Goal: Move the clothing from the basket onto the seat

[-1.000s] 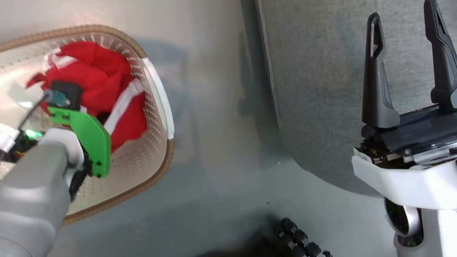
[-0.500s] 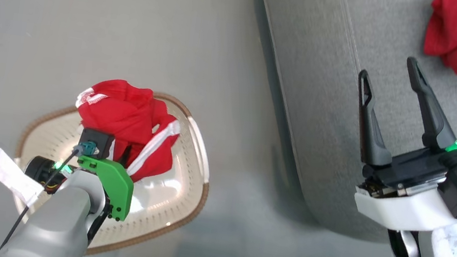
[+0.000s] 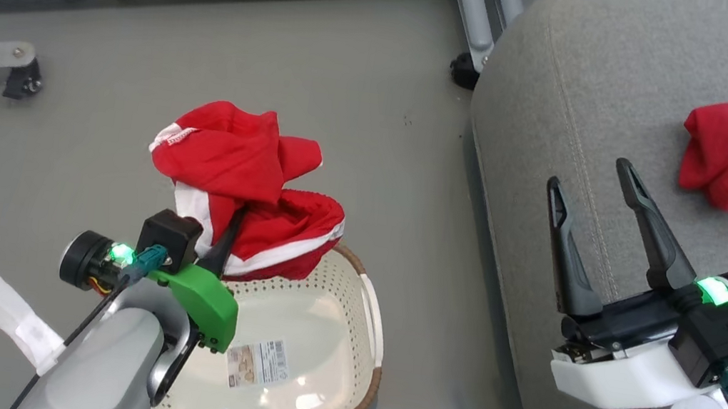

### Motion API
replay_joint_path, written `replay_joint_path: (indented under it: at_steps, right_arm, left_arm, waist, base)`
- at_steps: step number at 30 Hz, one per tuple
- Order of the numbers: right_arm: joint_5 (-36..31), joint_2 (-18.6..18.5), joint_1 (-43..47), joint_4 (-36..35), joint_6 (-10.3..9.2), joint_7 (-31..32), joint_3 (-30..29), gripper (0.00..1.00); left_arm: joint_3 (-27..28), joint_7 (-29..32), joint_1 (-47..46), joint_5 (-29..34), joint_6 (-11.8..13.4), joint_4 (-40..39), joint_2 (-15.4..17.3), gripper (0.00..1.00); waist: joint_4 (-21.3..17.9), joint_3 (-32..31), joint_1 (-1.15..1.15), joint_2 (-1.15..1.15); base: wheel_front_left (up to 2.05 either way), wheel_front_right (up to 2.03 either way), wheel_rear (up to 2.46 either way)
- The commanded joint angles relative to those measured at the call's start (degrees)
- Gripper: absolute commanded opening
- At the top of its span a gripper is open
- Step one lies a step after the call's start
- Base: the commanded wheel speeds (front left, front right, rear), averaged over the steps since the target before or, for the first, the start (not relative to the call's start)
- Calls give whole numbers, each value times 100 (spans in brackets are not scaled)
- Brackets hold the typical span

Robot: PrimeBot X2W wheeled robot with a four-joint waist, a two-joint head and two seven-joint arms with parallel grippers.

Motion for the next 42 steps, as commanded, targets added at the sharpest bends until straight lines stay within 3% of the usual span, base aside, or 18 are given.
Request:
replay_joint_path:
  at_steps: [1,13,21,30,42]
  right_arm:
    - [-14,-16,128,22,-10,-18,35,100]
    - [51,-20,519,76,-10,-18,131,100]
    - [79,-27,661,110,-10,-17,159,100]
    - [75,-31,702,179,-10,-17,191,100]
    - [82,3,652,235,-10,-17,168,100]
  left_arm:
    - [140,-19,232,95,51,-338,13,0]
    - [1181,-20,1424,829,-266,-2900,-384,0]
    - [1618,-21,1993,907,-451,-3935,-684,0]
    - [1181,-21,2114,812,-466,-4725,-644,0]
    - [763,-21,1970,662,-467,-4948,-564,0]
  waist:
    - [389,-526,0,0]
    - [370,-1006,0,0]
    - [345,-1104,0,0]
    - [330,-1175,0,0]
    - [355,-1129,0,0]
  base:
    - [0,0,0]
    - [0,0,0]
    - [0,0,0]
    - [0,0,0]
    - [0,0,0]
